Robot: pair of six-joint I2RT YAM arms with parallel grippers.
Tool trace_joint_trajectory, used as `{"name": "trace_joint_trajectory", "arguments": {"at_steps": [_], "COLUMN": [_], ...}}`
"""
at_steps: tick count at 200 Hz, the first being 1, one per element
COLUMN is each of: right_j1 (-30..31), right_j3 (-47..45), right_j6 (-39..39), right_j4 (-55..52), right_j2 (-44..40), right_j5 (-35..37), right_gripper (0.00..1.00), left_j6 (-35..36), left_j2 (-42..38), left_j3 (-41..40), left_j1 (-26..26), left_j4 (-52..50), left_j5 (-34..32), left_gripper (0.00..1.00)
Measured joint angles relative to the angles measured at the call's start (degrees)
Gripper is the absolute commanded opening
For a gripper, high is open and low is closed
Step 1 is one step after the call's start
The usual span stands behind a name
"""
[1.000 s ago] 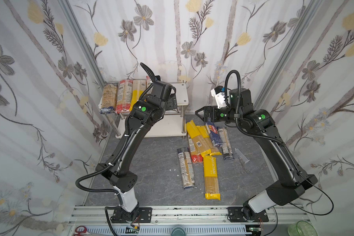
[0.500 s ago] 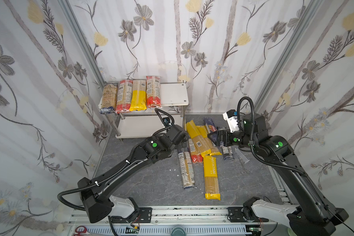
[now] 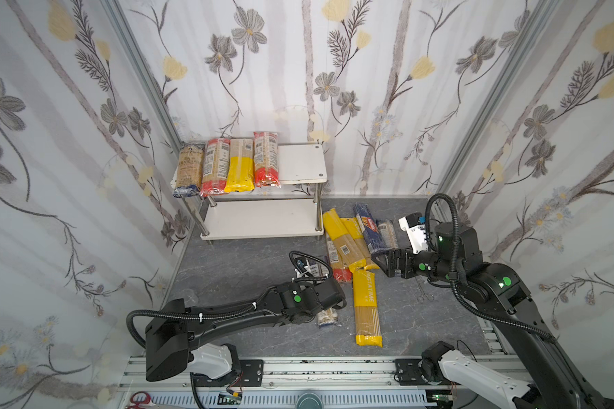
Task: Arrange pasta packages on shelves
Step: Pick up the pasta bag from the center of the table.
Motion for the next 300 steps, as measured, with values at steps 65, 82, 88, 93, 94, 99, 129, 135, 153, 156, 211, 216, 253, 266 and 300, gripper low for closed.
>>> {"name": "trace_joint_trajectory", "arguments": {"at_steps": [65,82,88,93,94,99,129,135,153,156,211,216,253,266,300], "right_j1": [0.00,0.00,0.00,0.00,0.00,0.00,0.00,0.00,0.00,0.00,0.00,0.00,0.00,0.00,0.00], "right_j3": [-2.99,-3.17,-3.21,-3.26,-3.28,-3.32,-3.37,-3.37,-3.52,-3.61,-6.58,-6.88,-9.14,-9.64,-10.19], "right_j6": [1.99,2.32,2.34,2.58,2.69,2.95,3.34,3.34,3.61,3.63,4.28,4.39,4.57,4.83,4.85], "right_j4": [-0.28,-0.46,-0.63,-0.81,-0.85,-1.07,-2.14,-2.29,-2.38,-2.36,-2.82,-2.80,-4.28,-4.90,-5.22], "right_j2": [-4.98,-5.66,-5.90,-6.08,-6.12,-6.29,-7.28,-7.41,-7.78,-7.87,-10.08,-10.27,-12.07,-12.66,-13.09], "right_j5": [0.98,1.09,1.09,1.09,1.09,1.14,1.51,1.51,1.51,1.51,1.18,1.03,0.81,0.76,0.00], "right_gripper": [1.00,1.00,1.00,1.00,1.00,1.00,1.00,1.00,1.00,1.00,1.00,1.00,1.00,1.00,1.00], "left_j6": [-1.97,-1.86,-1.55,-1.36,-1.33,-1.33,-0.90,-0.90,-0.09,0.04,2.34,2.45,2.69,2.32,1.68], "left_j2": [10.21,12.68,13.55,14.25,14.43,15.06,18.08,18.56,19.37,19.50,21.49,21.66,21.73,21.00,18.60], "left_j3": [-2.58,-2.64,-2.64,-2.64,-2.64,-2.67,-3.19,-3.32,-3.34,-3.34,-3.34,-3.37,-4.63,-5.31,-6.64], "left_j1": [-1.22,-1.22,-1.22,-1.22,-1.22,-1.22,-0.83,-0.74,-0.50,-0.46,-0.22,-0.22,-0.17,-0.09,0.07], "left_j4": [9.29,11.06,11.56,12.00,12.11,12.48,14.60,14.93,15.89,16.15,18.69,18.78,20.79,21.99,24.15], "left_j5": [4.33,5.11,5.27,5.49,5.51,5.57,6.84,7.13,6.34,6.16,3.37,3.04,2.27,2.45,2.73], "left_gripper": [1.00,1.00,1.00,1.00,1.00,1.00,1.00,1.00,1.00,1.00,0.87,0.84,0.40,0.25,0.02]}}
